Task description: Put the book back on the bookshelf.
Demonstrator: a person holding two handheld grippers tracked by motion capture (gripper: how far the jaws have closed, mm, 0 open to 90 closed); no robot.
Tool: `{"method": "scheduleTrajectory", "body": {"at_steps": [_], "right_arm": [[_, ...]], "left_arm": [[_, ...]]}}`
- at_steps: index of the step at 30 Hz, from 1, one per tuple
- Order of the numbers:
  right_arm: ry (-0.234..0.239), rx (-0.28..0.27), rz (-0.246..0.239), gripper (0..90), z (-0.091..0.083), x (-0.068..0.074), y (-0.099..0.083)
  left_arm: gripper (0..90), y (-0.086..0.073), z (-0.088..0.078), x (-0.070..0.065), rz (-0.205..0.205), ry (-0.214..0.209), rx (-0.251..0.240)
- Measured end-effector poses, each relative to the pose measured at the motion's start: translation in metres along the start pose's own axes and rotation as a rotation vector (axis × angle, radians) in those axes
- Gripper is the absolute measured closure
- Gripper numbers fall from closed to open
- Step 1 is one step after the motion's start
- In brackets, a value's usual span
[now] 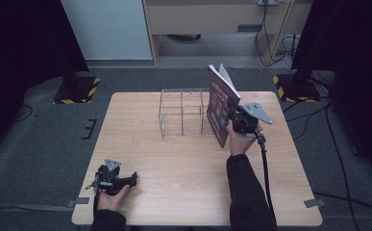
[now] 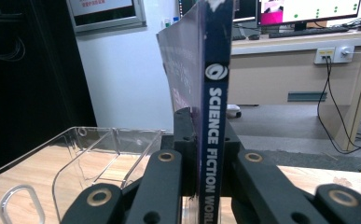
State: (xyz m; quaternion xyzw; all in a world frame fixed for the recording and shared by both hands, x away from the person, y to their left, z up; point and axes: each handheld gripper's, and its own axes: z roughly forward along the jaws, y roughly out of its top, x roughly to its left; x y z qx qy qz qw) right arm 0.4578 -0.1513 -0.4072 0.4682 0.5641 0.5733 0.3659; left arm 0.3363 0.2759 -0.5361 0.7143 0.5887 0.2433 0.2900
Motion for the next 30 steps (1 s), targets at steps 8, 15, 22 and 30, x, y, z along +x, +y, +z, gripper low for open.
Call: {"method": "scheduleTrajectory", "body": {"at_steps": [8, 15, 22, 30], "right_arm": [[-0.026, -0.016, -0.011, 84.3, 0.002, 0.005, -0.008], [-0.031, -0.017, 0.000, 83.7, -0.001, 0.002, -0.011], [-0.031, -0.008, -0.022, 81.2, -0.002, 0.002, -0.011], [-0.028, 0.003, -0.031, 73.9, 0.000, 0.002, -0.012]], "left_arm": [[1.2, 0.000, 0.000, 0.000, 0.000, 0.000, 0.000], [1.2, 0.000, 0.000, 0.000, 0.000, 0.000, 0.000], [1.2, 0.000, 0.000, 0.000, 0.000, 0.000, 0.000], [1.2, 0.000, 0.000, 0.000, -0.001, 0.000, 0.000]]}}
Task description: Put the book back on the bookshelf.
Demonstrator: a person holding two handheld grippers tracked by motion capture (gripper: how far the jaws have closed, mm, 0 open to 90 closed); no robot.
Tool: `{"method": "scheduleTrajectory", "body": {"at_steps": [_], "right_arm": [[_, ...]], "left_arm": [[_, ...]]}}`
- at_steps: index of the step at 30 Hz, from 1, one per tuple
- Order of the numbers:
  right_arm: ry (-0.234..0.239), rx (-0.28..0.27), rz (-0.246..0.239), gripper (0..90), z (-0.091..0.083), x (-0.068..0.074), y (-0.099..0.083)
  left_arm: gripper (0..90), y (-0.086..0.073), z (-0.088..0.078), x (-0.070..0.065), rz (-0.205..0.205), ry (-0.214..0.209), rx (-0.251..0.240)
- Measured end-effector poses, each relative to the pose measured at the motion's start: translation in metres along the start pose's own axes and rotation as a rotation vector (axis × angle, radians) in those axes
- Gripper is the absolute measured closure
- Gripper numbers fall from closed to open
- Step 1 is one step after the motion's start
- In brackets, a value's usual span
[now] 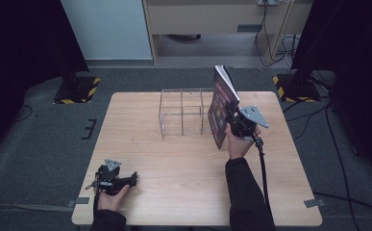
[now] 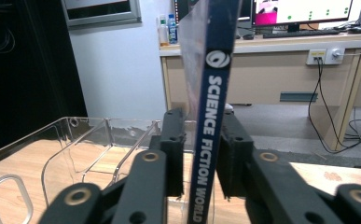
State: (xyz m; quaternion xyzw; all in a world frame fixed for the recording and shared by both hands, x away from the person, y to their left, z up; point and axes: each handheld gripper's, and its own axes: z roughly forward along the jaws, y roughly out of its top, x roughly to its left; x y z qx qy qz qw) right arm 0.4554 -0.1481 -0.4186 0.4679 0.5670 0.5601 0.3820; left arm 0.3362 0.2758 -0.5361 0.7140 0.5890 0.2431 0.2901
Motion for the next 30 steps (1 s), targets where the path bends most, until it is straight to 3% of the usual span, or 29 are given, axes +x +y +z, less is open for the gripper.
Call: {"method": "scheduleTrajectory", "body": {"at_steps": [6, 11, 18, 30], "right_arm": [[-0.006, 0.006, -0.006, 59.6, 0.000, -0.002, 0.000], [0.005, 0.004, 0.018, 47.1, -0.005, -0.006, 0.005], [0.020, 0.052, 0.005, 31.6, -0.011, -0.011, 0.008], [0.030, 0.092, -0.032, 22.5, -0.020, -0.016, 0.013]], "left_arm": [[1.2, 0.000, 0.000, 0.000, 0.000, 0.000, 0.000], [1.2, 0.000, 0.000, 0.000, 0.000, 0.000, 0.000], [1.2, 0.000, 0.000, 0.000, 0.000, 0.000, 0.000], [1.2, 0.000, 0.000, 0.000, 0.000, 0.000, 0.000]]}}
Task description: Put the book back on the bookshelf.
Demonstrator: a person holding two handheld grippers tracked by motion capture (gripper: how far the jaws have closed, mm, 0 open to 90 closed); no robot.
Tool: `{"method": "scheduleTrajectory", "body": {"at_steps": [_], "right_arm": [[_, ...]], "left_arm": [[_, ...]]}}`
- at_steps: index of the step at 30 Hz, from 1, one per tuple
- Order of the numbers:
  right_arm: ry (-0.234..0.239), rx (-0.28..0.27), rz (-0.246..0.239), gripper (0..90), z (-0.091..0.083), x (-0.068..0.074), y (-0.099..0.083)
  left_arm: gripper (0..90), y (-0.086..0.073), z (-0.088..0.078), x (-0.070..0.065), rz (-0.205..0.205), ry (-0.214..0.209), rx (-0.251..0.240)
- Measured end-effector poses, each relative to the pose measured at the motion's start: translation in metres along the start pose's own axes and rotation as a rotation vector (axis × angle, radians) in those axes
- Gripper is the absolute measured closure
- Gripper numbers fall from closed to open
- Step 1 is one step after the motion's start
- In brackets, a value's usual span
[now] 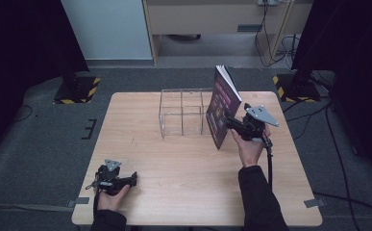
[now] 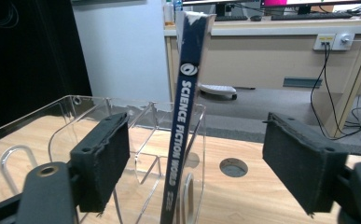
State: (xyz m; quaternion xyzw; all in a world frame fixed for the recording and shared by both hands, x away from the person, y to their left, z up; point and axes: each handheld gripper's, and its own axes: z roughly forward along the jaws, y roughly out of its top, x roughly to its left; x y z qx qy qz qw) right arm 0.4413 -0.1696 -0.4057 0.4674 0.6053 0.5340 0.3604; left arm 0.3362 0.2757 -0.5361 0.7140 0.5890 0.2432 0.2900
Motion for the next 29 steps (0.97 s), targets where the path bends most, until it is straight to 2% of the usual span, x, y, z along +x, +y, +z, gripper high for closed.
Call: {"method": "scheduleTrajectory", "body": {"at_steps": [4, 6, 9, 13, 17, 24, 29], "right_arm": [[0.017, 0.020, -0.008, 19.2, -0.010, -0.001, 0.002], [0.044, 0.037, -0.007, 16.8, -0.015, -0.001, 0.001], [0.088, 0.092, 0.003, 14.6, -0.024, -0.004, -0.006], [0.133, 0.177, -0.015, 12.3, -0.035, -0.010, -0.025], [0.137, 0.225, -0.023, 12.0, -0.046, -0.019, -0.044], [0.129, 0.323, 0.012, 11.5, -0.067, -0.045, -0.081], [0.090, 0.401, 0.021, 11.5, -0.078, -0.066, -0.101]], "left_arm": [[1.2, 0.000, 0.000, 0.000, 0.000, 0.000, 0.000], [1.2, 0.000, 0.000, 0.000, 0.000, 0.000, 0.000], [1.2, 0.000, 0.000, 0.000, 0.000, 0.000, 0.000], [1.2, 0.000, 0.000, 0.000, 0.000, 0.000, 0.000], [1.2, 0.000, 0.000, 0.000, 0.000, 0.000, 0.000], [1.2, 0.000, 0.000, 0.000, 0.000, 0.000, 0.000], [1.2, 0.000, 0.000, 0.000, 0.000, 0.000, 0.000]]}}
